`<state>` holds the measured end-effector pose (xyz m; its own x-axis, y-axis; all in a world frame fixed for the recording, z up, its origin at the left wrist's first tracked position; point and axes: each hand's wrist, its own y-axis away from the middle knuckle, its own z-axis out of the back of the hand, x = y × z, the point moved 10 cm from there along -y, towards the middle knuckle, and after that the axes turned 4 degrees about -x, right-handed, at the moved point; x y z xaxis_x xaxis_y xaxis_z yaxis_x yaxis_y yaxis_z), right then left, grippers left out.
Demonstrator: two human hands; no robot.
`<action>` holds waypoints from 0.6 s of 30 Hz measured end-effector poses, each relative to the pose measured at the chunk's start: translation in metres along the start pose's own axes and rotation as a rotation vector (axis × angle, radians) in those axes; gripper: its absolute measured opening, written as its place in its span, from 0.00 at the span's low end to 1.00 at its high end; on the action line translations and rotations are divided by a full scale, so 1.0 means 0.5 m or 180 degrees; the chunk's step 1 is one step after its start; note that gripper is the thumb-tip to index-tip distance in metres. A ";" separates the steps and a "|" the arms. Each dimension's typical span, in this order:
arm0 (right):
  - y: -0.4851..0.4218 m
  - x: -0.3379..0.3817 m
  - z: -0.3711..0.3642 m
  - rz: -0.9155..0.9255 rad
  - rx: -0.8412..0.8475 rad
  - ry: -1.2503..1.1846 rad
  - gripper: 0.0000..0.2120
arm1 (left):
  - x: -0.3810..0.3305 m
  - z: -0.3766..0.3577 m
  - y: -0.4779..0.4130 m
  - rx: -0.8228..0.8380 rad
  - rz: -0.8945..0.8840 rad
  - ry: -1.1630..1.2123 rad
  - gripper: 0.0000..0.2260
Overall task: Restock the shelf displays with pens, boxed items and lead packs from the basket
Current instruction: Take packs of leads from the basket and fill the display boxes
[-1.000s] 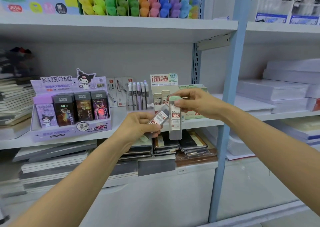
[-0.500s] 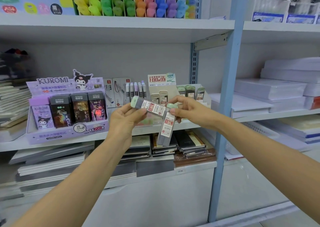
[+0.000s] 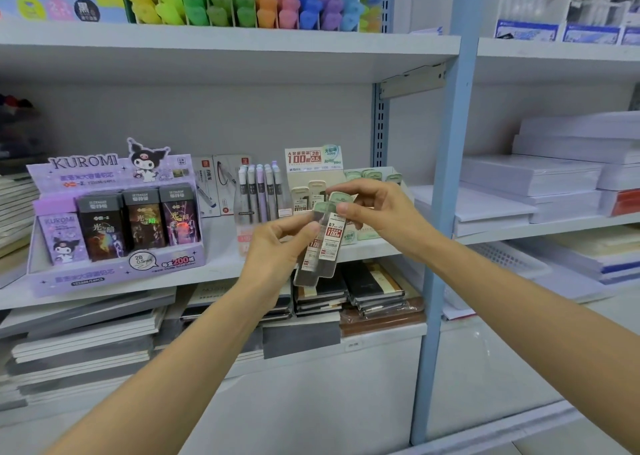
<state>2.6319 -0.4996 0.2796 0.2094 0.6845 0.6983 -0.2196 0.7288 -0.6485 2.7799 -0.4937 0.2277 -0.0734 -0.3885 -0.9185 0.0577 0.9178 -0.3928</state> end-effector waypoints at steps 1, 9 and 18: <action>0.002 -0.001 0.003 0.0035 -0.0055 -0.0024 0.12 | 0.004 -0.008 0.004 0.0031 0.0034 0.0033 0.09; 0.025 -0.060 0.007 -0.0343 0.0019 -0.0021 0.16 | 0.028 -0.056 0.007 0.0076 -0.0098 -0.0344 0.20; 0.000 -0.052 0.159 -0.0172 -0.0184 0.0992 0.08 | 0.006 -0.139 -0.040 0.0237 -0.1271 -0.1752 0.18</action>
<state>2.5506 -0.5188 0.2858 0.5032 0.6106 0.6116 -0.1474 0.7579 -0.6354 2.7094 -0.5077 0.2359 0.4125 -0.6992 -0.5839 0.2013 0.6951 -0.6901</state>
